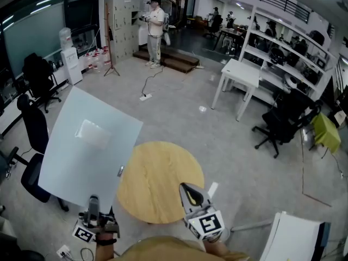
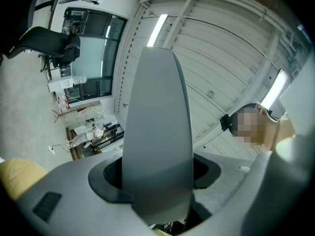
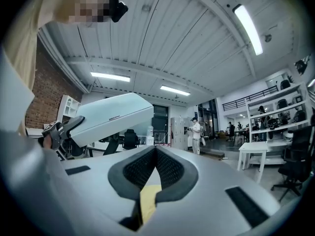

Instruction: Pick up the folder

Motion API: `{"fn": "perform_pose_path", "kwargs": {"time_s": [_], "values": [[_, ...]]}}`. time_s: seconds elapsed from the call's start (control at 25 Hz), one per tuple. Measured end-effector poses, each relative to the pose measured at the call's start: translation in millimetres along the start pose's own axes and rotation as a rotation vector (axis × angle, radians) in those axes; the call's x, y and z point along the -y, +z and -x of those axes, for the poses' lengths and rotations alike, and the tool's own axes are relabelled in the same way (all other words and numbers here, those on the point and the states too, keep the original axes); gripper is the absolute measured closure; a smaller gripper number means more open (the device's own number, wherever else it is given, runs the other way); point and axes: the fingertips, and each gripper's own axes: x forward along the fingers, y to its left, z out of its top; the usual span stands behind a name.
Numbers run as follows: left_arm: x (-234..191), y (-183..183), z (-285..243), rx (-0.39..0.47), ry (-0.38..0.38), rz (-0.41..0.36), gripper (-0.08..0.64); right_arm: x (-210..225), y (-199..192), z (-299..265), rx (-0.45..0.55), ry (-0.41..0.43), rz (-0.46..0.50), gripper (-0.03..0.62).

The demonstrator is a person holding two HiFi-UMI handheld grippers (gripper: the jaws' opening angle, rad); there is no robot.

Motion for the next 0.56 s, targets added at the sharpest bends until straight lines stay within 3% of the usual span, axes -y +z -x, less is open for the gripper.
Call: {"fn": "perform_pose_path", "kwargs": {"time_s": [0.56], "values": [[7.1,0.9,6.6,-0.006,-0.012,-0.024,0.270,-2.6,-1.2,1.1,0.000,0.009,-0.007,0.592]]}}
